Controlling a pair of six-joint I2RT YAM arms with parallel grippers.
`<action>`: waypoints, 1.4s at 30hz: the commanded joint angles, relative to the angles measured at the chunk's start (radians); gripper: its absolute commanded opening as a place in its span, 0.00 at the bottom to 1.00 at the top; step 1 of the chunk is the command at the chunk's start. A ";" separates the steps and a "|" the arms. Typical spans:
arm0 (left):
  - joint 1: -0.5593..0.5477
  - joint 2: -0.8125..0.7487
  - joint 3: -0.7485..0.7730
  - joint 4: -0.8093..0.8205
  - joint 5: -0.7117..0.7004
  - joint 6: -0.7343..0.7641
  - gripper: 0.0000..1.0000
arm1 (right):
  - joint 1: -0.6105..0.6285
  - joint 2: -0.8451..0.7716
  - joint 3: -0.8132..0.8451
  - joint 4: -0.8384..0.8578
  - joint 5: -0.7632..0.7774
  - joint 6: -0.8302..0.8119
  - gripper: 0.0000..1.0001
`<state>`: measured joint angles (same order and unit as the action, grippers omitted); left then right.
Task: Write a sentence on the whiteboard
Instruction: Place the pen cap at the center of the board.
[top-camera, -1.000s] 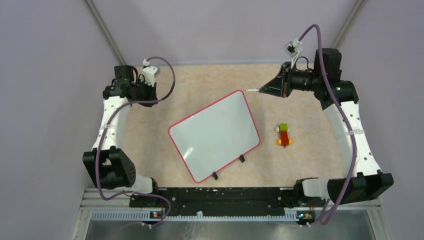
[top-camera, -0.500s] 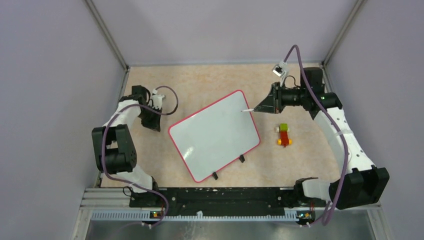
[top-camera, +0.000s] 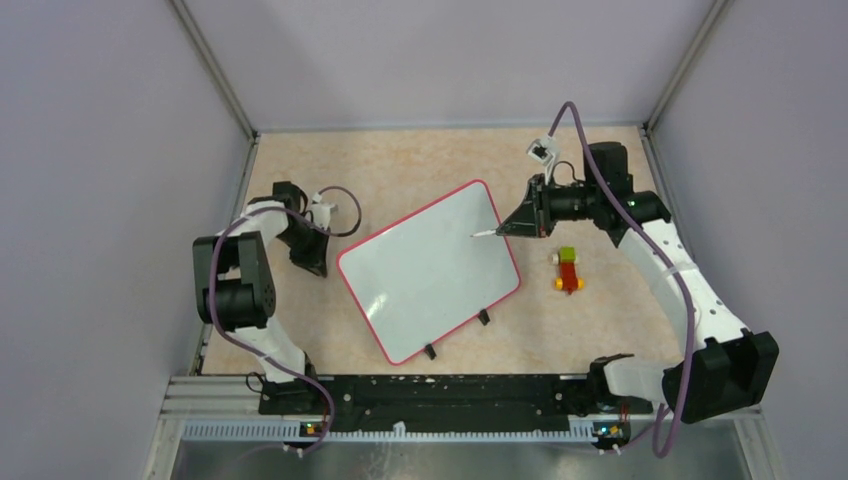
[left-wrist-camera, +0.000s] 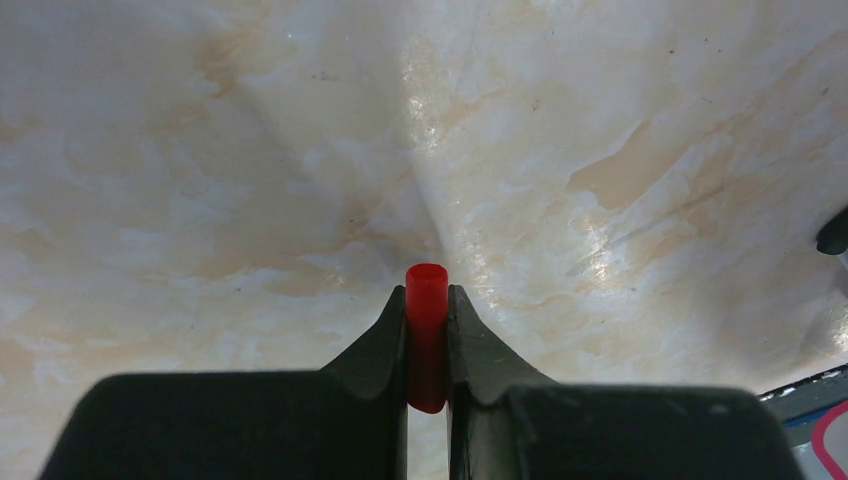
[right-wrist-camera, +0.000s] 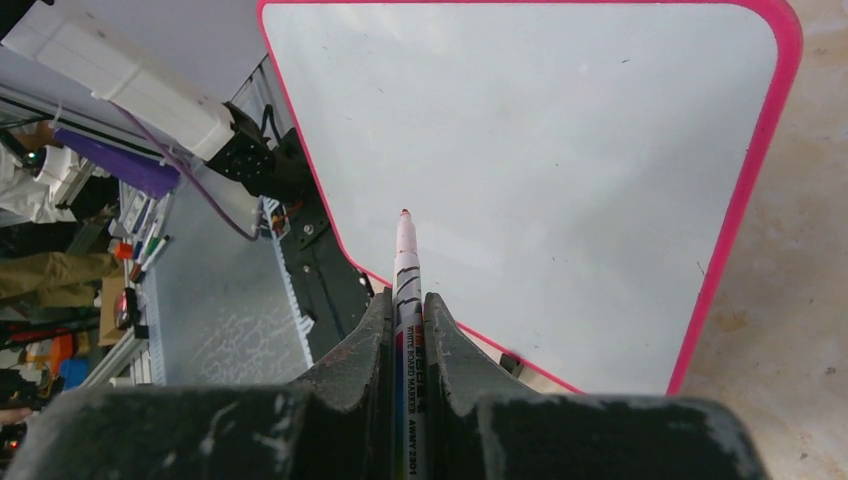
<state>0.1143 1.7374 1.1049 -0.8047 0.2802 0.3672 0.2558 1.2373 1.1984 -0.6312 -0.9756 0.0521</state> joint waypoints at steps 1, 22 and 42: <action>0.002 0.020 0.000 0.017 0.035 -0.008 0.10 | 0.018 -0.017 0.013 0.027 -0.007 -0.030 0.00; 0.001 0.070 0.001 0.028 0.041 -0.013 0.25 | 0.027 -0.018 0.041 -0.009 -0.007 -0.047 0.00; -0.001 0.015 0.039 0.004 0.095 -0.020 0.38 | 0.034 -0.018 0.065 -0.026 -0.007 -0.077 0.00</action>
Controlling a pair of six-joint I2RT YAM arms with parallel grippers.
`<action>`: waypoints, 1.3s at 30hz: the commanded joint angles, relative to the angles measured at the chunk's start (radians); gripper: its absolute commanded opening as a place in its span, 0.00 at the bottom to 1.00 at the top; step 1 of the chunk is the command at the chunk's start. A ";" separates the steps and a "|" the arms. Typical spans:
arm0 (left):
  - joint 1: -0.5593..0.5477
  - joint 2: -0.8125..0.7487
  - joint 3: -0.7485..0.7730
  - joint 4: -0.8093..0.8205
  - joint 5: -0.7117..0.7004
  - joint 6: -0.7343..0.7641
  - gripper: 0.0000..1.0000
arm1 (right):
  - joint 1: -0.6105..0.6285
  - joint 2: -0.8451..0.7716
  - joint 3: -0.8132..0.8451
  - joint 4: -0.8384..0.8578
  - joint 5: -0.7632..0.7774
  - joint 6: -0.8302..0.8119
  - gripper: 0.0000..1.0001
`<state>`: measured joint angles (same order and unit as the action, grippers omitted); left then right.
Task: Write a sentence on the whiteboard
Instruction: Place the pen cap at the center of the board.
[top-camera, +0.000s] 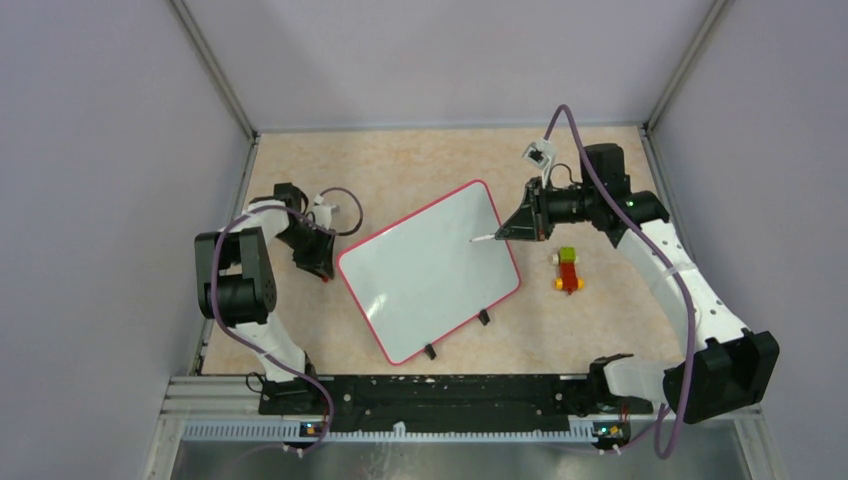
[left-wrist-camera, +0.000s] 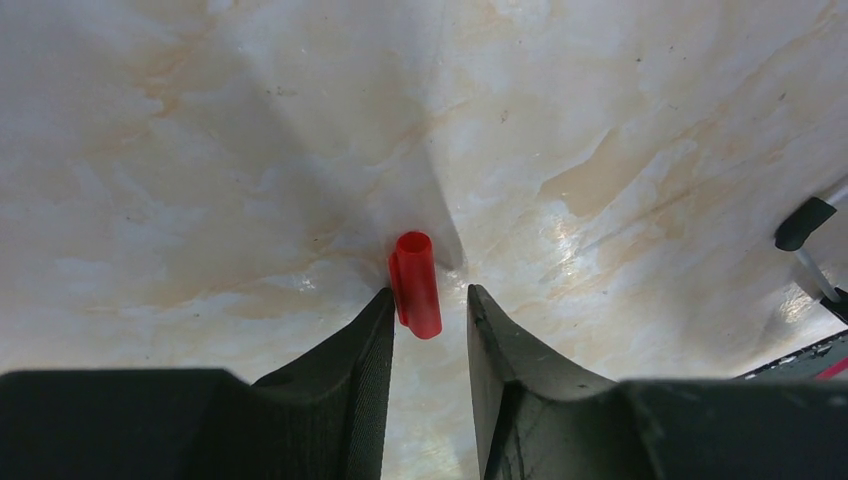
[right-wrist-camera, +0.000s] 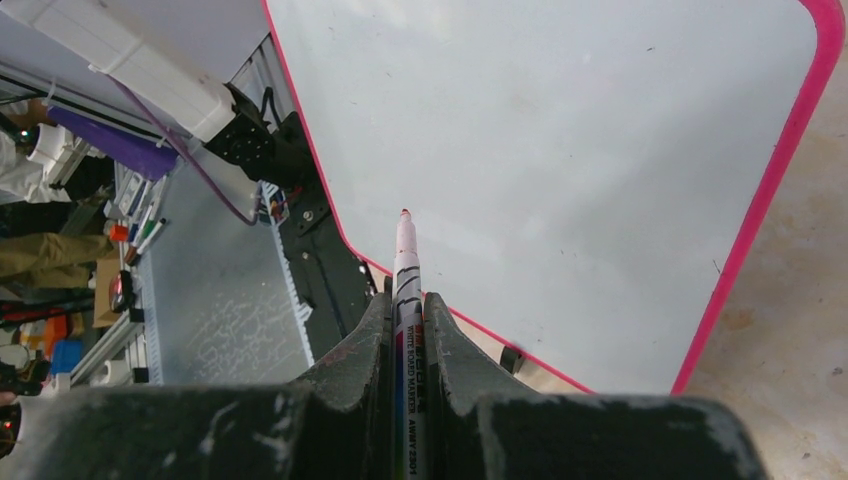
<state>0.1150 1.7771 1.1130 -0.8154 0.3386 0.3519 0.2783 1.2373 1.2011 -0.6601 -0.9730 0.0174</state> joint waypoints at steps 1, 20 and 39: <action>-0.002 -0.038 0.035 0.011 0.042 -0.005 0.39 | 0.013 -0.017 0.064 0.003 -0.010 -0.042 0.00; 0.053 -0.260 0.221 0.023 0.118 -0.040 0.80 | 0.025 0.024 0.167 -0.093 -0.006 -0.131 0.00; -0.010 -0.270 0.450 -0.179 0.831 0.107 0.70 | 0.245 0.086 0.284 -0.132 0.108 -0.243 0.00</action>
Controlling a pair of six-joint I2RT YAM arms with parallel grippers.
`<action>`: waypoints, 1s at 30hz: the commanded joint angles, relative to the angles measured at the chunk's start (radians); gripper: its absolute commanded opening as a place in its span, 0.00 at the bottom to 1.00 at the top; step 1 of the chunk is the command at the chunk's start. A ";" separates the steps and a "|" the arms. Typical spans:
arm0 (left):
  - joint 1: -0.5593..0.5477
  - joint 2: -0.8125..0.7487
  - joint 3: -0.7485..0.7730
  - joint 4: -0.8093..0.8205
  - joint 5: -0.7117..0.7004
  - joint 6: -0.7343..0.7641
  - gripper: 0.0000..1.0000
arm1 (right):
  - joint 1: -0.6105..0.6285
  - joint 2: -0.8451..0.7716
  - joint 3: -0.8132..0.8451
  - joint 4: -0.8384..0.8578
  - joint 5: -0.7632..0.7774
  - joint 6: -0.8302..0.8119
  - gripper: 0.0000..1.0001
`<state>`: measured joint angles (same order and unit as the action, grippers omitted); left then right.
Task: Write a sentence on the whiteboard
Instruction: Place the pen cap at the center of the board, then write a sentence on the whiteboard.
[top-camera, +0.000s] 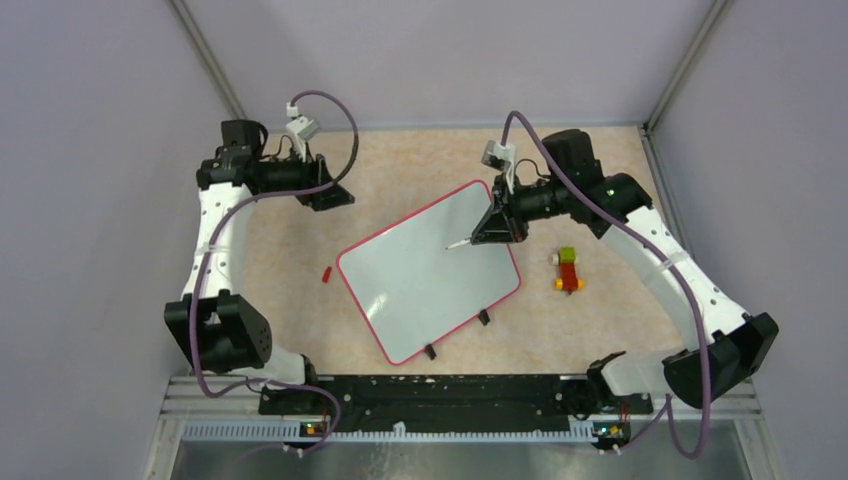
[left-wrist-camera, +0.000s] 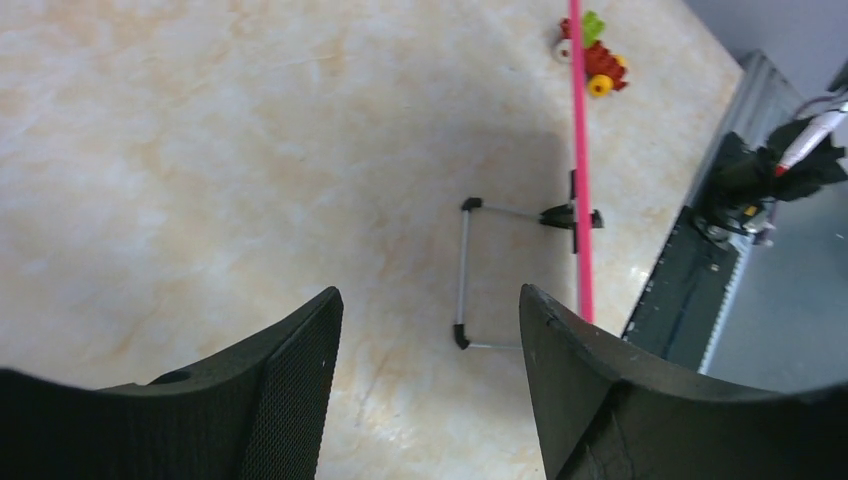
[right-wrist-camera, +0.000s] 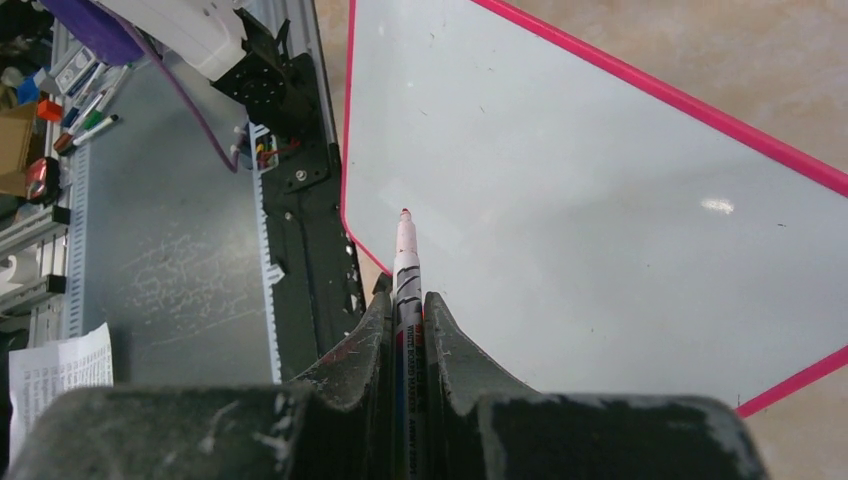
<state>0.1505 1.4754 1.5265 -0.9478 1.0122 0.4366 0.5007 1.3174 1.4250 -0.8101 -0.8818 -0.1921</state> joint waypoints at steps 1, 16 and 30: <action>-0.067 0.038 0.036 -0.048 0.172 0.019 0.69 | 0.024 0.005 0.061 0.018 0.018 -0.034 0.00; -0.379 0.167 0.027 -0.050 0.146 -0.026 0.40 | 0.065 -0.046 -0.025 0.136 0.138 -0.004 0.00; -0.461 0.269 0.098 -0.059 0.119 -0.039 0.19 | 0.197 -0.034 -0.041 0.168 0.202 -0.017 0.00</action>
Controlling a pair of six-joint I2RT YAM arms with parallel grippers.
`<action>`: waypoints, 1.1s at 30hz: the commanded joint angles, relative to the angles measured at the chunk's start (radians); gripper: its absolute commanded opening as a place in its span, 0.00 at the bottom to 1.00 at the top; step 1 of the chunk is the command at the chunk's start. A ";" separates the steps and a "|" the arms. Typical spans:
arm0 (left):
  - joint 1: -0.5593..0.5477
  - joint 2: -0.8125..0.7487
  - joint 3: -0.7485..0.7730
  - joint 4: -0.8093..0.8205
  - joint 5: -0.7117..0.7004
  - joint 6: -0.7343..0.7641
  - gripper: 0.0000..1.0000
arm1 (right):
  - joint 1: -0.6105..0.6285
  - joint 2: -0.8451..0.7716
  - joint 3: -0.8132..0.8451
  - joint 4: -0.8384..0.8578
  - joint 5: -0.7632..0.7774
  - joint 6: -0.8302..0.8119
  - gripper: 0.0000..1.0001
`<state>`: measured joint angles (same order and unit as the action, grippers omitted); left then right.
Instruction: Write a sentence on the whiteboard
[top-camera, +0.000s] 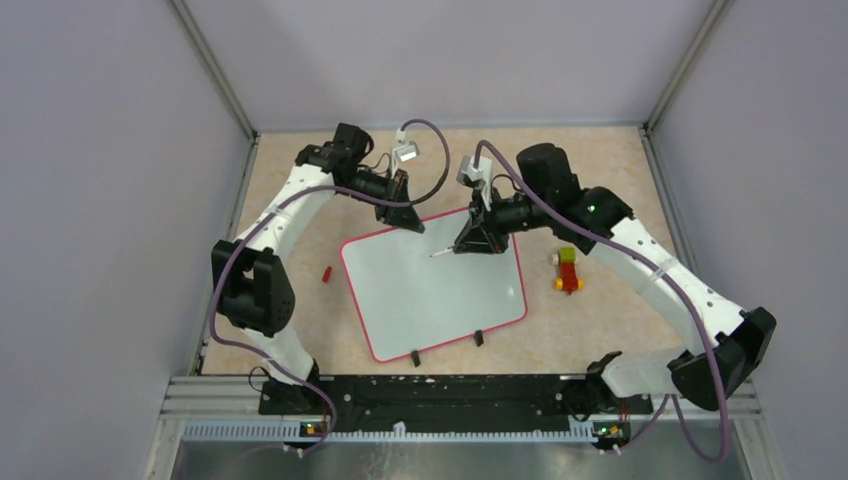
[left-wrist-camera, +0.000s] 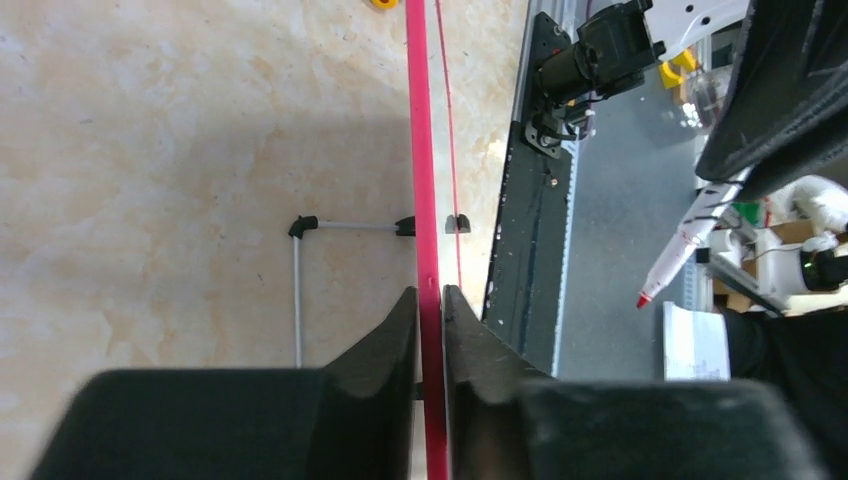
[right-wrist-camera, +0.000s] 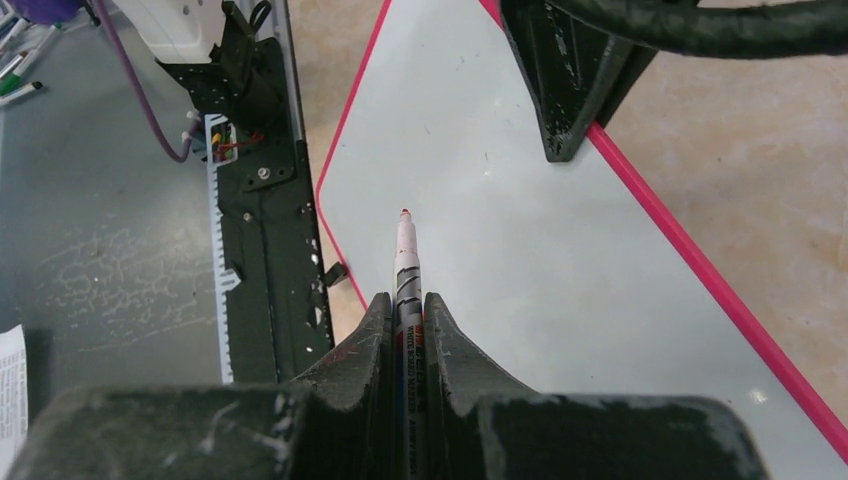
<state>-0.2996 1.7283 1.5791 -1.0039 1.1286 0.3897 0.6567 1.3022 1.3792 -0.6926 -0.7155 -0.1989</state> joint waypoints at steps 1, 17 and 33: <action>-0.008 0.017 0.056 -0.007 -0.004 -0.003 0.27 | 0.054 -0.012 0.008 0.055 0.053 -0.011 0.00; 0.286 -0.202 -0.067 -0.179 0.023 0.113 0.47 | 0.305 0.130 0.182 0.134 0.368 -0.011 0.00; 0.323 -0.257 -0.175 -0.122 0.119 0.083 0.41 | 0.454 0.263 0.255 0.204 0.558 -0.020 0.00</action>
<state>0.0196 1.5131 1.4113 -1.1309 1.1908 0.4526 1.0912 1.5452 1.5730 -0.5587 -0.2165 -0.2165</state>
